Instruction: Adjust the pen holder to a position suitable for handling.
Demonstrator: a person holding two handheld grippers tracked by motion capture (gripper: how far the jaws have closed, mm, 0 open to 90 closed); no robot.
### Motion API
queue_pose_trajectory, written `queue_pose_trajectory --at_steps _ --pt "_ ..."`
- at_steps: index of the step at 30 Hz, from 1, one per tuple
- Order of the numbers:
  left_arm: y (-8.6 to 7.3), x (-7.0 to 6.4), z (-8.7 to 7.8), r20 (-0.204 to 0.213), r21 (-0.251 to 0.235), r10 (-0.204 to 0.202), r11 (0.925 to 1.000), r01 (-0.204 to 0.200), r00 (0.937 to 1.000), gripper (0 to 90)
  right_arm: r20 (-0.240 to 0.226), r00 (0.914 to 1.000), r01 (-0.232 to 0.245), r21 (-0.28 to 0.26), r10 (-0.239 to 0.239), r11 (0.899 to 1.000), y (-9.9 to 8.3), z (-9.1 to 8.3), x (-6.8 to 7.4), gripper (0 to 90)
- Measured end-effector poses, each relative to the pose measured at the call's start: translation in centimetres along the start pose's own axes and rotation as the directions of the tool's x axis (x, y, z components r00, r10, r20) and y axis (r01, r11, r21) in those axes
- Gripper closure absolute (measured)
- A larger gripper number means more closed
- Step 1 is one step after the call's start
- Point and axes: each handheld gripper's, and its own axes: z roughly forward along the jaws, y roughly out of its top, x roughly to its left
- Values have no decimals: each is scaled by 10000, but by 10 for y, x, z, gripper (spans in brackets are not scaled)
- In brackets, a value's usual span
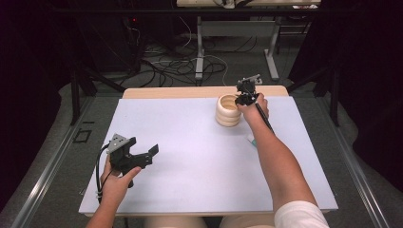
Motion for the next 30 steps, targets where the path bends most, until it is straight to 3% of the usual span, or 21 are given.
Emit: queue_pose_trajectory --at_steps 4,16,30 --pt "0 0 0 3 3 -7 10000 7 10000 21 94 9999 114 -176 -113 9998 -1 1 0 765" --pt "0 1 0 -16 -4 8 10000 -8 10000 21 419 9990 129 77 -132 9999 -1 -2 -1 769" --pt "0 1 0 -11 0 -20 10000 20 10000 21 92 9999 -58 287 55 9996 -1 -15 2 770"
